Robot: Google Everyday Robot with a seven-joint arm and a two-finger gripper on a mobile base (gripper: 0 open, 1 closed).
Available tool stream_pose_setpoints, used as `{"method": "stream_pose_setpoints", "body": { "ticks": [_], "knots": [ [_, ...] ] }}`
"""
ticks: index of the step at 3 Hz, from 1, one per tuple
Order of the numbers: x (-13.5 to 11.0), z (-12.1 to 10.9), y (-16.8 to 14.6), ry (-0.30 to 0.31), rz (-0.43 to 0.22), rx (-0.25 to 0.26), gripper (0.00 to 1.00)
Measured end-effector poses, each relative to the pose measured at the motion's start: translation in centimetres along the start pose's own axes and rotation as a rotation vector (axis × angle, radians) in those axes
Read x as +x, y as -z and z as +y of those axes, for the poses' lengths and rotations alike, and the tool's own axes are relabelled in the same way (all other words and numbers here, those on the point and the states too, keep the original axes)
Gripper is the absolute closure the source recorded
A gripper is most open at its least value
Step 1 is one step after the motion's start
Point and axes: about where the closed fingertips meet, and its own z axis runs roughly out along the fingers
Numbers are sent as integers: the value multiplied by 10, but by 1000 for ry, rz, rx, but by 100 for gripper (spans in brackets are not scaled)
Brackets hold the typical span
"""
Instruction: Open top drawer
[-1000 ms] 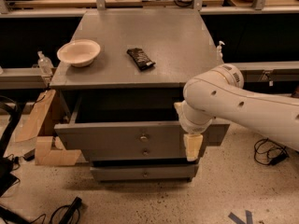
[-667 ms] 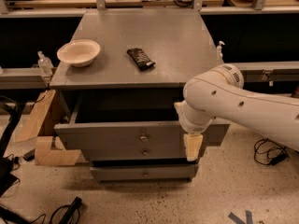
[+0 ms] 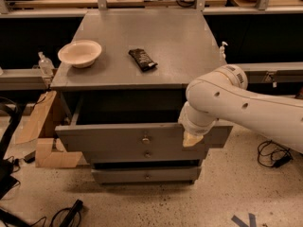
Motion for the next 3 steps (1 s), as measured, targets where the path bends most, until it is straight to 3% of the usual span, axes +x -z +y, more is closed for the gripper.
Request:
{"method": "stream_pose_setpoints", "body": {
  "ticks": [2,3],
  "knots": [
    [0,0,2,1,2,2,95],
    [0,0,4,1,2,2,100]
  ]
}}
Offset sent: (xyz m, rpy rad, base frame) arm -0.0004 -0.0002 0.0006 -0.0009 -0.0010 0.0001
